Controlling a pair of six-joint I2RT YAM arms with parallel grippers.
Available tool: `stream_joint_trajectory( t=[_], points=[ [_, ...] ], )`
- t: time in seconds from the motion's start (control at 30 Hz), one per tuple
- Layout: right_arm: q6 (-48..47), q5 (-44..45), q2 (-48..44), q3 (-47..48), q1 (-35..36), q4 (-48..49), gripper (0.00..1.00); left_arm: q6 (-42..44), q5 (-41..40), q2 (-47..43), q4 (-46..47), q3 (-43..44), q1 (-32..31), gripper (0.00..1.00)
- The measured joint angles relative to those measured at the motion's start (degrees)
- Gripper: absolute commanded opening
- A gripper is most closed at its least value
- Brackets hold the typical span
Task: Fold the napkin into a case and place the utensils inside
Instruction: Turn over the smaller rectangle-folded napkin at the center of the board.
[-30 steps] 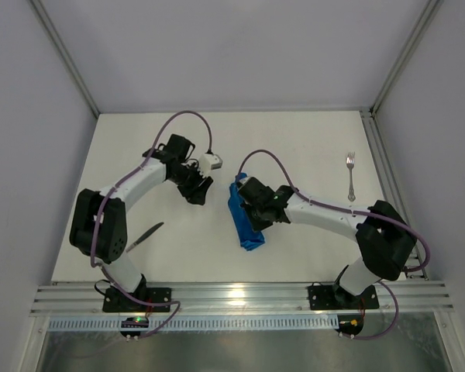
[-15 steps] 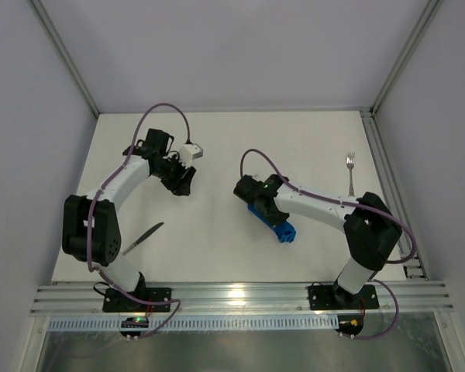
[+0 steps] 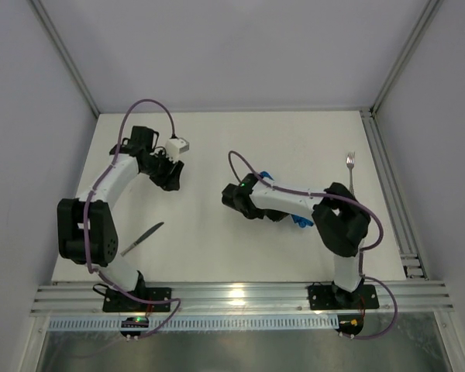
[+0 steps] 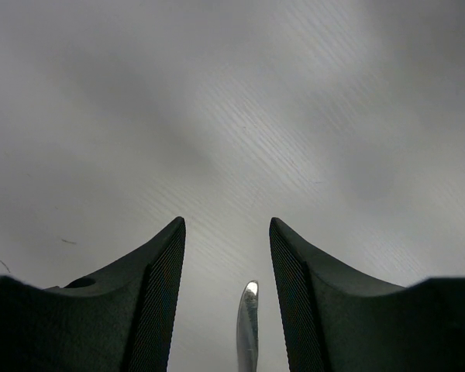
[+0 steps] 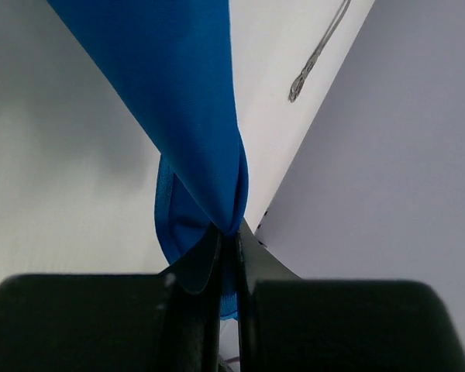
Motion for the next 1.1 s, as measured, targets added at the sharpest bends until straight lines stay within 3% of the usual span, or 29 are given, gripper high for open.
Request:
stream_joint_trajectory(
  t=[0.3, 0.63, 0.7, 0.73, 0.97, 1.1],
  points=[
    [8.35, 1.95, 16.96, 8.39, 15.39, -0.81, 0.04, 0.22, 0.44, -0.33, -0.07, 0.81, 3.63, 0.50],
    [6.54, -1.81, 30.60, 20.90, 26.40, -4.31, 0.04, 0.26, 1.18, -0.74, -0.48, 0.81, 5.05, 0.51],
    [6.34, -2.69, 30.60, 21.27, 26.56, -4.59, 0.13, 0.28, 1.33, -0.74, -0.50, 0.81, 5.16, 0.51],
    [6.19, -2.99, 30.60, 21.40, 26.56, -4.63, 0.26, 0.28, 1.44, -0.74, -0.50, 0.81, 5.20, 0.51],
    [3.58, -3.02, 30.05, 23.39, 27.10, -6.47, 0.68, 0.24, 2.08, -0.74, -0.96, 0.81, 5.35, 0.52],
    [2.45, -4.13, 27.74, 23.93, 27.87, -4.46, 0.73, 0.26, 2.23, -0.74, -1.75, 0.87, 5.35, 0.52]
  ],
)
